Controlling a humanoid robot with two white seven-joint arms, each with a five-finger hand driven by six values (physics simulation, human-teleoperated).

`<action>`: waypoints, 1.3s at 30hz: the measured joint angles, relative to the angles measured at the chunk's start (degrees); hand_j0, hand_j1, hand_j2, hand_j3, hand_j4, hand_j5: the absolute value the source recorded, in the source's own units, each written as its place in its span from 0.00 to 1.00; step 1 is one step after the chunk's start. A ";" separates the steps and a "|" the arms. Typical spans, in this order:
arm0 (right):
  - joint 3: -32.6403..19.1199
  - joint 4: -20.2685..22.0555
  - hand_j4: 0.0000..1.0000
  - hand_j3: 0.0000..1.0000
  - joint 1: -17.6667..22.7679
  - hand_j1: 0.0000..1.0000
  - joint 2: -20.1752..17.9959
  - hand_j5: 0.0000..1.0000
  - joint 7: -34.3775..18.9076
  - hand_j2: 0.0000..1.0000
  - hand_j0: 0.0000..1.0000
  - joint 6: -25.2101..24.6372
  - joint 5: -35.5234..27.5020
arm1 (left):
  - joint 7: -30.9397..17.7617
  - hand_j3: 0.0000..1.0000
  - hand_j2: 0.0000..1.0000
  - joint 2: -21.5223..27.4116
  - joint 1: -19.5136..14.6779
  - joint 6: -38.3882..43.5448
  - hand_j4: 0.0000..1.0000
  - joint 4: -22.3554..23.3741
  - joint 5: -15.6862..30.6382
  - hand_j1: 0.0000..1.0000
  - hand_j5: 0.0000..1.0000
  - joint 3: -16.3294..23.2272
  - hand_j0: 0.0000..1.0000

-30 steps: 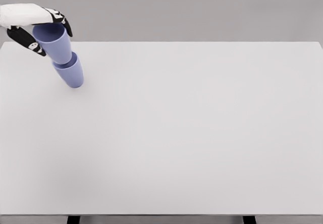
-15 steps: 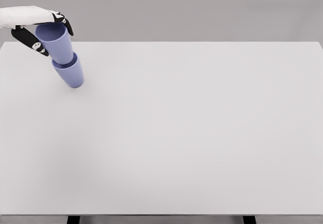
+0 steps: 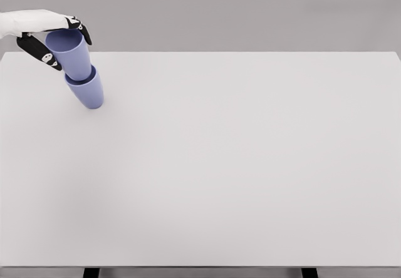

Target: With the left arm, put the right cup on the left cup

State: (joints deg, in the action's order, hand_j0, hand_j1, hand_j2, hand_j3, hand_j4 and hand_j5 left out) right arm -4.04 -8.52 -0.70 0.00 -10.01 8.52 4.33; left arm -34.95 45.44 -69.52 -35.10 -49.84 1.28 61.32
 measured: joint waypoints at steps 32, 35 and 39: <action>0.00 0.00 1.00 1.00 0.00 1.00 0.00 1.00 0.00 1.00 1.00 0.00 -0.01 | 4.74 1.00 1.00 9.02 4.92 -0.09 1.00 -14.02 5.96 1.00 1.00 -0.39 1.00; 0.00 -0.01 1.00 1.00 0.00 1.00 0.00 1.00 0.00 1.00 1.00 0.00 -0.01 | 4.73 1.00 1.00 18.22 10.14 -0.06 1.00 -30.96 13.09 1.00 1.00 -0.98 1.00; 0.00 0.00 1.00 1.00 0.00 1.00 0.00 1.00 0.00 1.00 1.00 0.00 -0.02 | 4.63 1.00 1.00 23.46 16.86 -0.10 1.00 -45.25 17.34 1.00 1.00 -3.60 1.00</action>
State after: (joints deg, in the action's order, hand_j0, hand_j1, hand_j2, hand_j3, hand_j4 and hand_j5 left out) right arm -4.04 -8.52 -0.70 0.00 -10.01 8.52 4.31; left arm -30.32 68.90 -52.67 -35.20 -95.09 18.62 57.72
